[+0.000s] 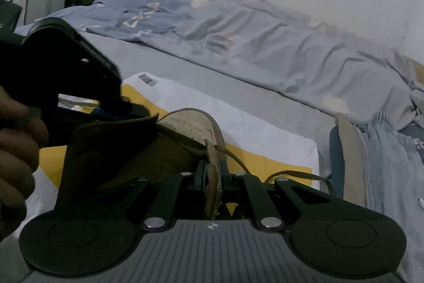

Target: Lace up shoes with both hands

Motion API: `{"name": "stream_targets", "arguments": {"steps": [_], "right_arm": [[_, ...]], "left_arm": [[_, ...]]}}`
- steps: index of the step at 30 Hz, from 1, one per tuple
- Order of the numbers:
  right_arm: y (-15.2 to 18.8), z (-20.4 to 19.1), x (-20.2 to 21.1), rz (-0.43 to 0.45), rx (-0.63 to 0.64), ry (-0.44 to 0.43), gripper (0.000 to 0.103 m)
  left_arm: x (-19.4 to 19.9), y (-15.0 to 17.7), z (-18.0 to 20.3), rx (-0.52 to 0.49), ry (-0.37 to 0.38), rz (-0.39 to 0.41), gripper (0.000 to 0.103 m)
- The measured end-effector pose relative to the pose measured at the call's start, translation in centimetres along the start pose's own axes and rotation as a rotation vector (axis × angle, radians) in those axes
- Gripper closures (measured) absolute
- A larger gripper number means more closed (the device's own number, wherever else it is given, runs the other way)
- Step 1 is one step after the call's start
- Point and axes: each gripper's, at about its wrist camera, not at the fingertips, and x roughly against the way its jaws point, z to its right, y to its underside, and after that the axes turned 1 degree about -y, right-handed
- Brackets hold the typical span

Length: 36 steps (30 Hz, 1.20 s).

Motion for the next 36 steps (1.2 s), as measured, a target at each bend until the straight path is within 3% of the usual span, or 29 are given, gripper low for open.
{"name": "stream_targets", "arguments": {"steps": [7, 20, 36], "right_arm": [[0.1, -0.3, -0.2, 0.005, -0.036, 0.028, 0.098], [-0.1, -0.4, -0.3, 0.000, -0.035, 0.040, 0.098], [0.3, 0.5, -0.5, -0.001, -0.031, 0.037, 0.097]], "left_arm": [[0.8, -0.4, 0.5, -0.042, 0.002, 0.049, 0.103], [3.7, -4.0, -0.8, -0.007, -0.042, 0.172, 0.103], [9.5, -8.8, -3.5, 0.037, -0.162, 0.416, 0.103]]}}
